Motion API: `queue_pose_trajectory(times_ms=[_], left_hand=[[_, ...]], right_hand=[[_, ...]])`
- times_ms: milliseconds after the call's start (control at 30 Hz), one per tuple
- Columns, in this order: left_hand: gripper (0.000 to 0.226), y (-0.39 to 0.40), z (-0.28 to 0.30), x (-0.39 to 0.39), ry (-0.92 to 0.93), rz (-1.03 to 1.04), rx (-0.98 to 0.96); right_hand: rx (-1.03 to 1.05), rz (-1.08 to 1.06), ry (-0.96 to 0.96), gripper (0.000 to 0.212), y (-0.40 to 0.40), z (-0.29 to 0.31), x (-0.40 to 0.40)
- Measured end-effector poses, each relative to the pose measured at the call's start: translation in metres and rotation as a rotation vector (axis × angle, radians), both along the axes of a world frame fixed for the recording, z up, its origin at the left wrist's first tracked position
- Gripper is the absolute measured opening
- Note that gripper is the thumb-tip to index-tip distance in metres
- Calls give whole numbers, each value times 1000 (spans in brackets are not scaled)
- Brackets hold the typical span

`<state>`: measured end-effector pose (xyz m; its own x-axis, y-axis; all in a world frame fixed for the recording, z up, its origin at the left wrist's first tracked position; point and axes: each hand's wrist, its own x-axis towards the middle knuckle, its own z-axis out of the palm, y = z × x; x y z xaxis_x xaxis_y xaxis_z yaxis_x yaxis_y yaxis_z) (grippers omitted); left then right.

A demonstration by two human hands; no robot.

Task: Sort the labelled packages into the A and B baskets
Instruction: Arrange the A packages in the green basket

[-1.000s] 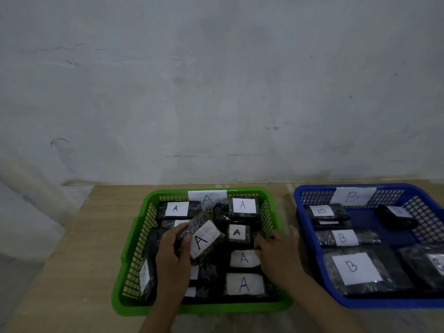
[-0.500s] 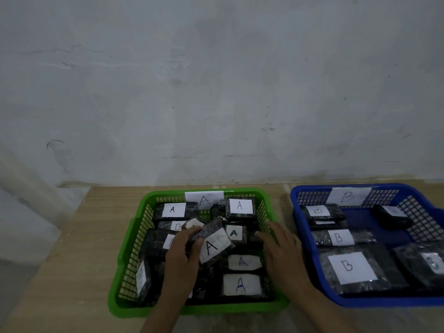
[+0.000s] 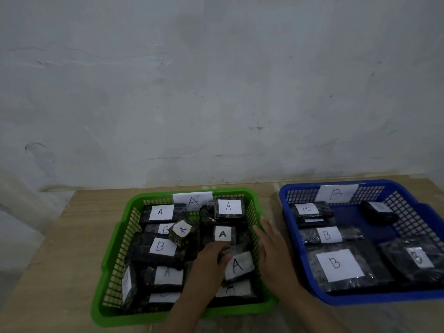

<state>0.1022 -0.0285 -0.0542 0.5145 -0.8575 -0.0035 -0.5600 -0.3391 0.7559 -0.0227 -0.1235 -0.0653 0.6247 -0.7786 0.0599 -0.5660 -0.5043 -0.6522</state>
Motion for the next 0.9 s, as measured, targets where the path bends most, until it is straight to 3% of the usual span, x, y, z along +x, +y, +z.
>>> queue_pose_trajectory(times_ms=[67,200,367,467,633,733,900], left_hand=[[26,-7,-3,-4,-44,1,52],[22,-14,-12,-10,-242,-22,113],[19,-13,-13,-13,-116,-28,77],[21,-6,-10,-12,-23,-41,95],[61,-2,0,-3,122,-102,207],[49,-1,3,-2,89,-145,221],[28,1,8,0,131,-162,131]], right_hand=[[7,-6,-21,77,-1,-4,-1],[43,-16,-24,63,0,-6,0],[65,-22,-55,56,0,-7,-1],[44,-19,-57,65,1,-6,0],[59,-22,-63,51,1,-1,1],[86,-27,-73,40,3,3,0],[148,-37,-143,40,6,6,-4]])
